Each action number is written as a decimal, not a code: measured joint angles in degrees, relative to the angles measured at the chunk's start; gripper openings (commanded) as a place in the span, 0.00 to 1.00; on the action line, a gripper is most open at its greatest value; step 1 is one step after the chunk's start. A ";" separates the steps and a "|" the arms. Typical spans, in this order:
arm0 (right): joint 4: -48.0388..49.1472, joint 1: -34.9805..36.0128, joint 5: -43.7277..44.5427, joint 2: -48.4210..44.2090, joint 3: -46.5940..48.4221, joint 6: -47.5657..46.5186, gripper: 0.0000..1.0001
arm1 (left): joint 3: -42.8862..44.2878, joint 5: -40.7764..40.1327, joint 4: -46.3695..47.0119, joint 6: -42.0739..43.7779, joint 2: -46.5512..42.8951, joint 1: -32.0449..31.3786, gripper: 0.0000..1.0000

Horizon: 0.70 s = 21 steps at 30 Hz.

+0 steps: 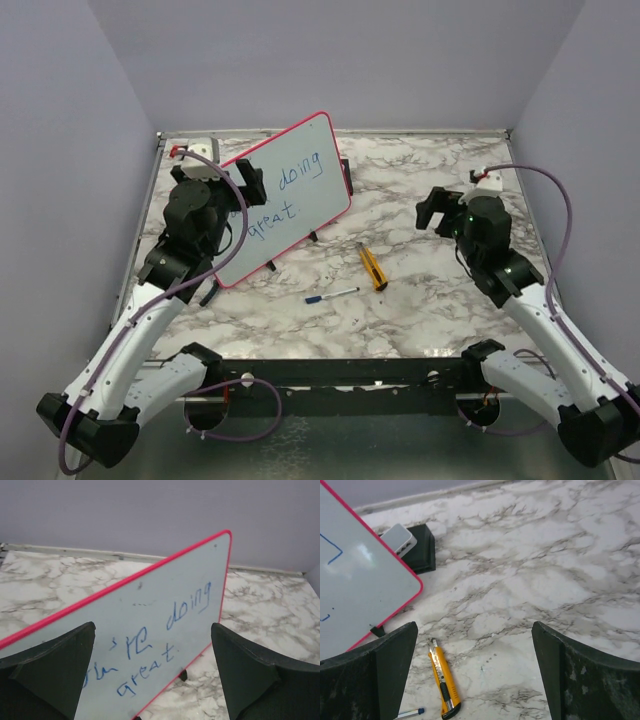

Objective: Write a sentence on the whiteboard
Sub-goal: Reset both arms

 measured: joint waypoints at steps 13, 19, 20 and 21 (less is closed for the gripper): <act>6.36 -0.02 9.66 -16.02 -3.32 -7.93 1.00 | -5.81 -17.62 0.55 3.56 -12.48 4.37 0.99; 6.34 -0.02 10.38 -14.86 -3.45 -8.33 1.00 | -7.39 -21.20 0.52 4.02 -14.67 4.48 0.99; 6.34 -0.02 10.38 -14.80 -3.45 -8.37 1.00 | -7.39 -21.33 0.52 4.02 -14.58 4.48 0.99; 6.34 -0.02 10.43 -14.75 -3.45 -8.37 1.00 | -7.39 -21.46 0.52 4.02 -14.51 4.48 0.99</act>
